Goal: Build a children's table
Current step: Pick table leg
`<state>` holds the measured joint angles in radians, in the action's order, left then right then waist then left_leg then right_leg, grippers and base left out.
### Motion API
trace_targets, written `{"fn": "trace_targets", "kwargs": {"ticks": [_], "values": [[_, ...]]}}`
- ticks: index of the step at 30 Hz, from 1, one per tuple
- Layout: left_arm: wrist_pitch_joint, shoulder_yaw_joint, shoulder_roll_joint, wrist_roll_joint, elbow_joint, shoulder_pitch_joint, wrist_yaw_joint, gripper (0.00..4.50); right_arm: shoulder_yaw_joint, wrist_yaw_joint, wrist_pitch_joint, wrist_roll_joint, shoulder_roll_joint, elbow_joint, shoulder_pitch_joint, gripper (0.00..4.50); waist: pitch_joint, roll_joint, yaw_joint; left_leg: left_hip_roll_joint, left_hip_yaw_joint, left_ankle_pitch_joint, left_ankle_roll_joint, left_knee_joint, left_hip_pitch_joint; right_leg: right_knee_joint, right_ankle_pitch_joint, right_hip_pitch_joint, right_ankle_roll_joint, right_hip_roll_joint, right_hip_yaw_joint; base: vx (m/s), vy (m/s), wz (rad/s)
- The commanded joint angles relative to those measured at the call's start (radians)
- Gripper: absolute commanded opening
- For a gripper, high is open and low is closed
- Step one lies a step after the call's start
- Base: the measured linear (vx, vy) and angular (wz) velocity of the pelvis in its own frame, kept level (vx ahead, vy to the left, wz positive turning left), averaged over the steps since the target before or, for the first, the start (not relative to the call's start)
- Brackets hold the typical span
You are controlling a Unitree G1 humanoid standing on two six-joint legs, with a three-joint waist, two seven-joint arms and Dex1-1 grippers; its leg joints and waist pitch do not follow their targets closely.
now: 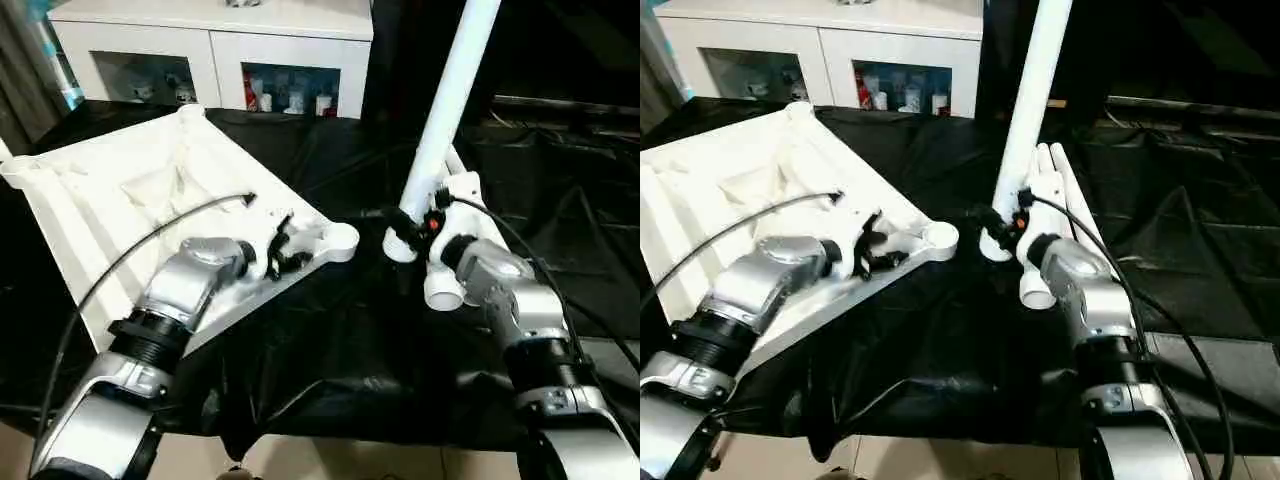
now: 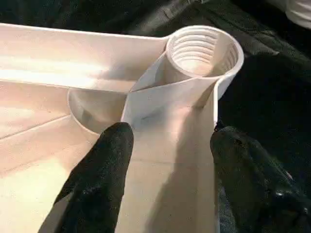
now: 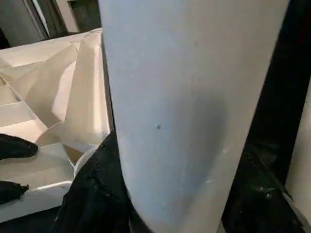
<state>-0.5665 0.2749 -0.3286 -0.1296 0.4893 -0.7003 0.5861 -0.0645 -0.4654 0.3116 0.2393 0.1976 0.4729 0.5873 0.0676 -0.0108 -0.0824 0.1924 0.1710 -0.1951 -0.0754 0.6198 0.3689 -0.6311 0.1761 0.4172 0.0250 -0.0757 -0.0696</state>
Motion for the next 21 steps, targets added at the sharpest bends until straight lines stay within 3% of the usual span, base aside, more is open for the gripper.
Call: {"fn": "trace_targets", "kwargs": {"ticks": [1, 8, 13, 14, 18, 21], "values": [[-0.014, 0.02, -0.004, 0.019, 0.035, -0.003, 0.0, 2.81, 0.004, 0.005, -0.017, -0.006, 0.007, -0.023, -0.005, 1.91, -0.084, 0.016, 0.001, 0.021, -0.006, -0.129, 0.0, -0.072, -0.007, 0.069, 0.096, -0.072, 0.218, -0.057, 0.046, 0.0, 0.0, 0.0], [0.005, 0.012, 0.002, 0.036, 0.073, -0.006, 0.051, 2.29, 0.006, 0.009, -0.024, -0.015, -0.002, -0.025, -0.012, 1.91, -0.083, 0.02, 0.002, 0.022, -0.008, -0.159, -0.004, -0.075, -0.008, 0.079, 0.188, -0.071, 0.193, -0.059, 0.045, 0.0, 0.0, 0.0], [-0.023, -0.025, 0.007, -0.021, 0.026, 0.003, 0.081, 1.86, 0.008, 0.002, -0.022, -0.016, 0.006, -0.024, -0.01, 1.91, -0.086, 0.018, 0.002, 0.022, -0.006, -0.13, 0.006, -0.073, -0.006, 0.073, 0.145, -0.07, 0.206, -0.058, 0.046, 0.0, 0.0, 0.0], [-0.03, -0.023, 0.002, -0.015, 0.016, 0.006, 0.09, 1.74, 0.009, -0.002, -0.023, -0.018, 0.011, -0.018, -0.006, 1.91, -0.087, 0.013, 0.002, 0.022, -0.005, -0.121, 0.011, -0.073, -0.006, 0.072, 0.131, -0.071, 0.212, -0.058, 0.046, 0.0, 0.0, 0.0], [-0.013, -0.007, -0.011, 0.018, 0.019, 0.011, 0.091, 1.7, 0.009, -0.005, -0.024, -0.021, 0.014, -0.012, -0.002, 1.91, -0.084, 0.015, 0.003, 0.022, -0.006, -0.127, 0.017, -0.074, -0.005, 0.073, 0.143, -0.07, 0.207, -0.058, 0.046, 0.0, 0.0, 0.0], [0.005, -0.021, -0.011, 0.012, 0.013, 0.02, 0.091, 2.06, 0.012, -0.007, -0.023, -0.024, 0.013, -0.014, -0.001, 1.91, -0.082, 0.018, 0.003, 0.023, -0.006, -0.145, 0.01, -0.076, -0.007, 0.079, 0.18, -0.069, 0.198, -0.059, 0.046, 0.0, 0.0, 0.0]]}}
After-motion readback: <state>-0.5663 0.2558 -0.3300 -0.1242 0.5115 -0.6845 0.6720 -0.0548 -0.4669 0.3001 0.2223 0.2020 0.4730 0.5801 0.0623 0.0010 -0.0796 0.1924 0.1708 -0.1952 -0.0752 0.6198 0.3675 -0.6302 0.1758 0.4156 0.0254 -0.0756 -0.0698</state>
